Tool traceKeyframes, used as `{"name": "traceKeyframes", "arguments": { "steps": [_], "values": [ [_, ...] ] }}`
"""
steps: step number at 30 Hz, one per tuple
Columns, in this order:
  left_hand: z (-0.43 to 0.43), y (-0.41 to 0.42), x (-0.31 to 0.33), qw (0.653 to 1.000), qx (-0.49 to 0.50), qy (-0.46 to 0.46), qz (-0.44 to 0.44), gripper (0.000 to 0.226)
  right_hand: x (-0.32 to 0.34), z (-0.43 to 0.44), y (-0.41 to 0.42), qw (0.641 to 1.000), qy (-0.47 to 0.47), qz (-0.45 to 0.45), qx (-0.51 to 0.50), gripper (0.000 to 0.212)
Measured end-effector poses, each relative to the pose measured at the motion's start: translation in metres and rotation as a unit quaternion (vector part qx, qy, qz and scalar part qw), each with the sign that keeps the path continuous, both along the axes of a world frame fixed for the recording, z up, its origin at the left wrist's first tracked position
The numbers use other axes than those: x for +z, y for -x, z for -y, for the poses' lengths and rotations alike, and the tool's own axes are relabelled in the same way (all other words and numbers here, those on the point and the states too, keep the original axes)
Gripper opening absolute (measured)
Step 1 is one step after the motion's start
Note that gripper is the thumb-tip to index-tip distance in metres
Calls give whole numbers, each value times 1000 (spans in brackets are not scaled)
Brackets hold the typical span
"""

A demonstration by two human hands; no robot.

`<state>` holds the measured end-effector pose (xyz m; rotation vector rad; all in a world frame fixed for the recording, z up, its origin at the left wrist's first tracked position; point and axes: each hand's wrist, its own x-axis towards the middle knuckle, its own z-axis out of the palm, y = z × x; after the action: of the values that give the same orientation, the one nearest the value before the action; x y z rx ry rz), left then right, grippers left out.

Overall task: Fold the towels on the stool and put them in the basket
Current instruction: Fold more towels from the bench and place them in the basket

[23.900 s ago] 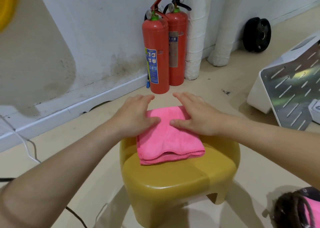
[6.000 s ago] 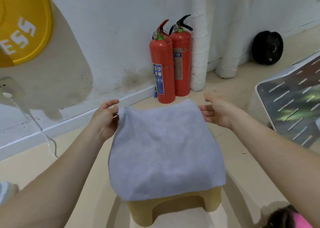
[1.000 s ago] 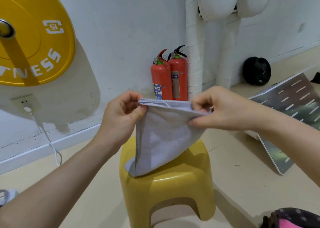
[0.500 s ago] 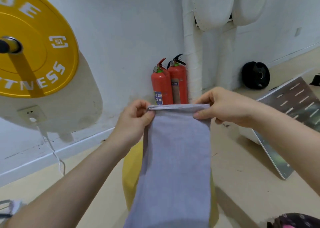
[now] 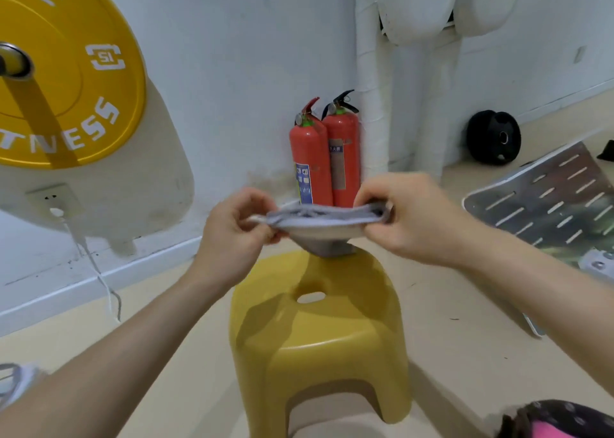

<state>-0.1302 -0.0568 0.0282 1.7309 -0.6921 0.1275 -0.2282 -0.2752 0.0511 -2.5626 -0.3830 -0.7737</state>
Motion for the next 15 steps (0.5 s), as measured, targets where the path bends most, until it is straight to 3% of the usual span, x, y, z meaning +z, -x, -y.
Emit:
{"name": "traceKeyframes", "arguments": {
  "steps": [3,5,8,12,14,15],
  "values": [
    [-20,-5,-42,974,-16,-114,-197,42,-41,-22,5,983,98,-152,33,14],
    [-27,-9,-61,946,-19,-121,-301,41,-63,-39,8,969,154,-188,48,13],
    [-31,-10,-71,908,17,-115,-403,16,-75,-57,6,962,164,-204,72,16],
    [-35,-7,-68,827,-7,-164,-538,51,-80,-72,3,966,148,-194,81,17],
    [-31,0,-66,816,-38,-139,-560,59,-87,-78,2,973,140,-164,86,20],
    [-27,4,-68,830,-36,-122,-543,54,-91,-81,1,977,137,-135,92,20]
  ]
}}
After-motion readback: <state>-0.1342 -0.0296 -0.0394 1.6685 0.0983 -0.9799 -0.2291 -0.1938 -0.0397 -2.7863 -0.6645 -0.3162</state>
